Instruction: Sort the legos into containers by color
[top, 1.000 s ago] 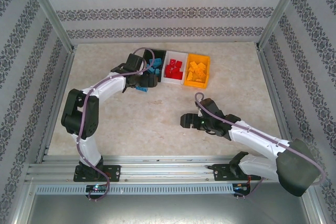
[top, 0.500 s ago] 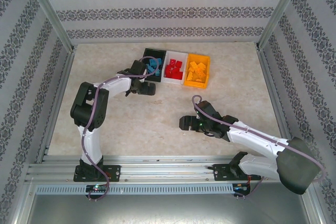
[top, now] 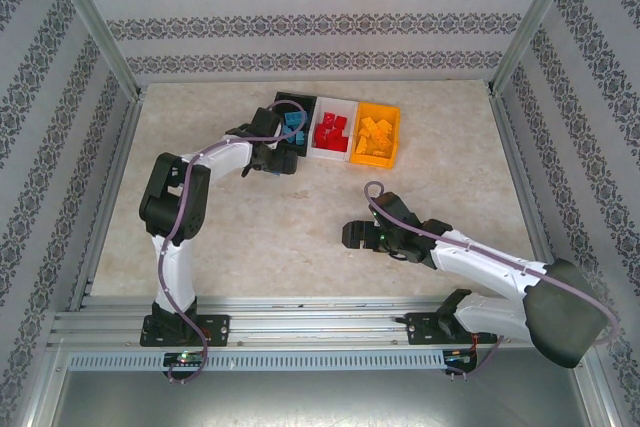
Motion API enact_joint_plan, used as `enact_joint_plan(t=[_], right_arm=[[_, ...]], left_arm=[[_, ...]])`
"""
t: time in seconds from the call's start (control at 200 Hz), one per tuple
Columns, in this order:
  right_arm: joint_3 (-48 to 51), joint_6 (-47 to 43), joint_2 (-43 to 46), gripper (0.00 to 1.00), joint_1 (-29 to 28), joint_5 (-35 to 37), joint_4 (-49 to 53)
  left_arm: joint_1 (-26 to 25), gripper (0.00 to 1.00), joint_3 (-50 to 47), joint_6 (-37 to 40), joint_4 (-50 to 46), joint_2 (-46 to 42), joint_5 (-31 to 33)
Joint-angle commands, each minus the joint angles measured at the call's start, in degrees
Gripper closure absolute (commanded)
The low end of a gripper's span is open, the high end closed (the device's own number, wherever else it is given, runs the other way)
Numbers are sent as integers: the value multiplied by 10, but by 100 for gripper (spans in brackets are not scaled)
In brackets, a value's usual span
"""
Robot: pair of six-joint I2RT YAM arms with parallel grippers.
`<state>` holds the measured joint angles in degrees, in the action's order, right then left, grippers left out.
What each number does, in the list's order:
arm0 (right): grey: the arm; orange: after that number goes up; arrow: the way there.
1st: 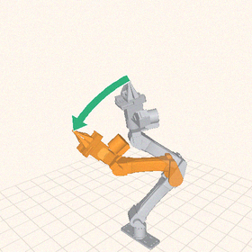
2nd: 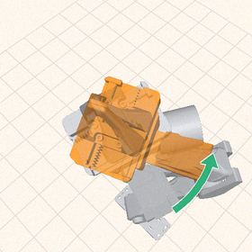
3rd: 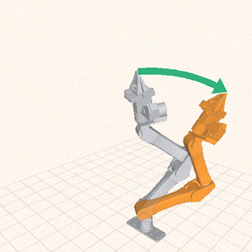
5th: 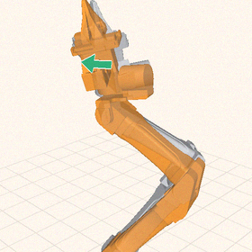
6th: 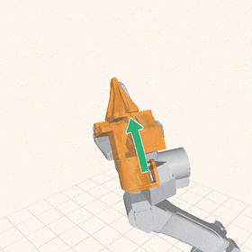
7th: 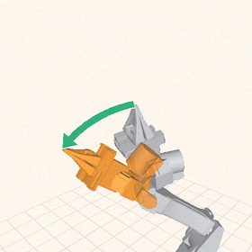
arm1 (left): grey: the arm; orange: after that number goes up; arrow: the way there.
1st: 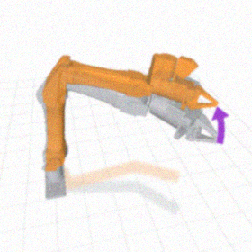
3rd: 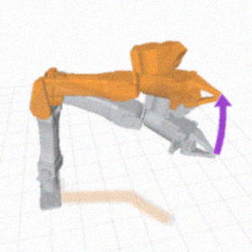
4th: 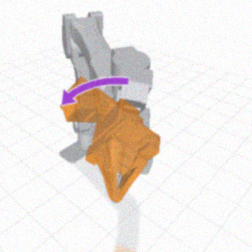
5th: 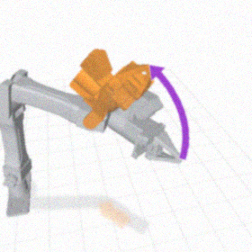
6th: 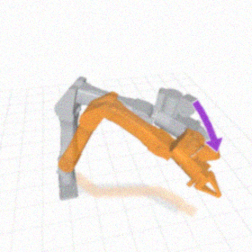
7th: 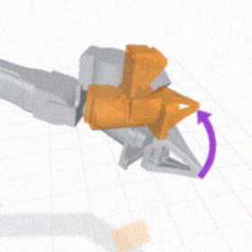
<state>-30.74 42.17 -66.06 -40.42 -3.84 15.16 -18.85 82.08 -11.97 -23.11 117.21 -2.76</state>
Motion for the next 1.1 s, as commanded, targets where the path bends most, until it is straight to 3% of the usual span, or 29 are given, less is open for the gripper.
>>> enact_joint_plan(t=[0.0,0.115,0.36,1.094], right_arm=[[-21,11,-5,12,-10,14,12],[-27,10,-12,12,-13,15,13],[-37,13,-26,12,-26,21,13],[-21,23,4,12,-41,34,14]], left_arm=[[7,7,12,16,-13,10,0],[7,12,6,14,-12,10,-10],[7,36,-3,19,-18,4,-23],[13,39,-44,-33,-7,-138,-73]])
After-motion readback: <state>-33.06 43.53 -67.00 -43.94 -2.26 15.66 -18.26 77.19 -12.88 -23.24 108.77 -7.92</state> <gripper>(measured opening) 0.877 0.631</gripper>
